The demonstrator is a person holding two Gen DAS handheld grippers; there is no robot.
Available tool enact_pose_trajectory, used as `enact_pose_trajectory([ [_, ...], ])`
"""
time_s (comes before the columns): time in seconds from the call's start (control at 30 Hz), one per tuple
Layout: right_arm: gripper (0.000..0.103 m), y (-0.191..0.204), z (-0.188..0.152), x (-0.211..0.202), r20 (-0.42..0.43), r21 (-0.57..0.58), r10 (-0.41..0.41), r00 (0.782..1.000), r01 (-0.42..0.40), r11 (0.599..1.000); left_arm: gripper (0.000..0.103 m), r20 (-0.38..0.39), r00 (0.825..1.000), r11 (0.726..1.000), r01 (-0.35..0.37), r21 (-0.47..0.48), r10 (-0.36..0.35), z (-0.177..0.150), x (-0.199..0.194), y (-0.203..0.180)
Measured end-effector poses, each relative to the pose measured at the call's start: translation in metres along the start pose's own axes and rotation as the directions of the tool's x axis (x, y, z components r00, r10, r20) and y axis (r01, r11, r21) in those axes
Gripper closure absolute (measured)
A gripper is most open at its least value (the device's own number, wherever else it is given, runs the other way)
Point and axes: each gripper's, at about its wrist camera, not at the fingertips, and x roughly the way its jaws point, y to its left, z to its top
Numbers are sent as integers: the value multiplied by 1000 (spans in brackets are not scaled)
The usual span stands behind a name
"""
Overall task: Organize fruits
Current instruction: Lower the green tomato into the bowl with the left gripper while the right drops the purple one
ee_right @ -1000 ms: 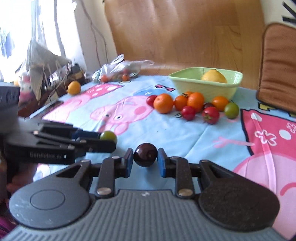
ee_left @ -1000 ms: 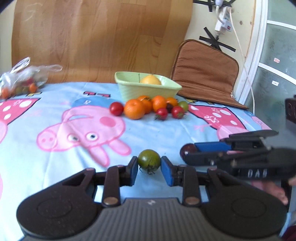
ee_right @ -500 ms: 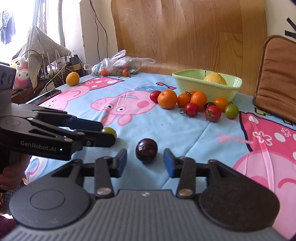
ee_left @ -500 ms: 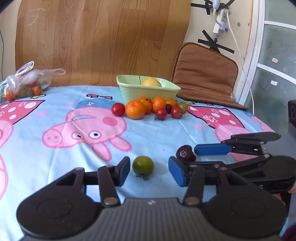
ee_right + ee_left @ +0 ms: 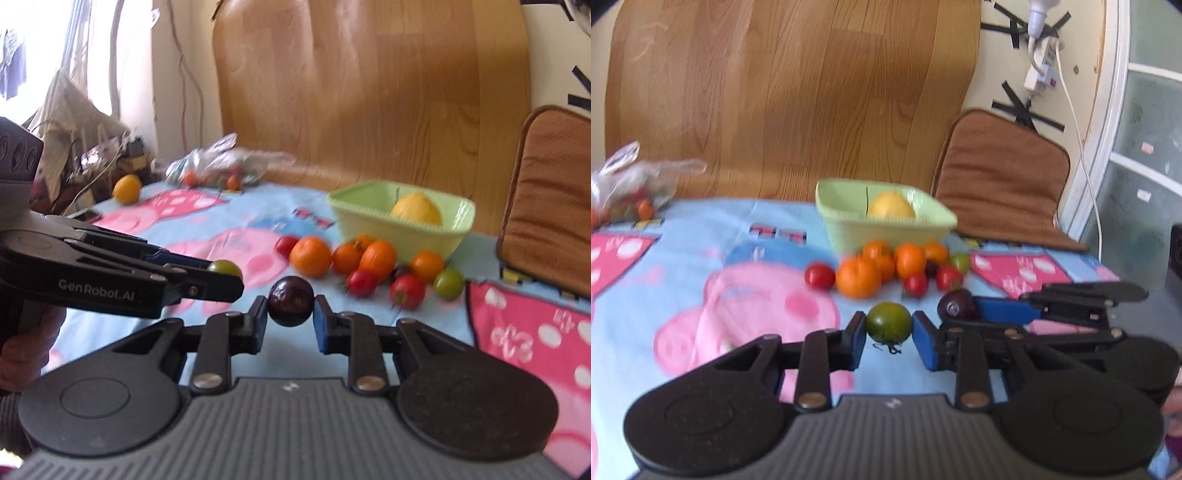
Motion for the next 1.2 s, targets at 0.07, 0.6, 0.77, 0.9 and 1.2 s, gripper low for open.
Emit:
enact_pose_trajectory([
  [0.07, 74, -13, 14, 11, 36, -1, -22, 999, 22, 1000, 75, 26, 1000, 1000, -11, 23, 10, 25, 18, 2],
  [0.6, 70, -91, 49, 73, 68, 159, -139, 988, 126, 979, 74, -54, 998, 999, -47, -25, 45, 90, 130, 32],
  [0.77, 70, -90, 49, 45, 109, 196, -146, 983, 123, 973, 74, 5, 999, 995, -39, -92, 40, 75, 79, 44],
  [0.9, 70, -86, 30, 22, 89, 231, -155, 984, 131, 964, 74, 13, 999, 991, -43, -128, 45, 48, 46, 51],
  [1.2, 70, -52, 13, 10, 10, 188, -118, 993, 114, 976, 74, -16, 998, 971, -63, -231, 61, 24, 31, 78],
])
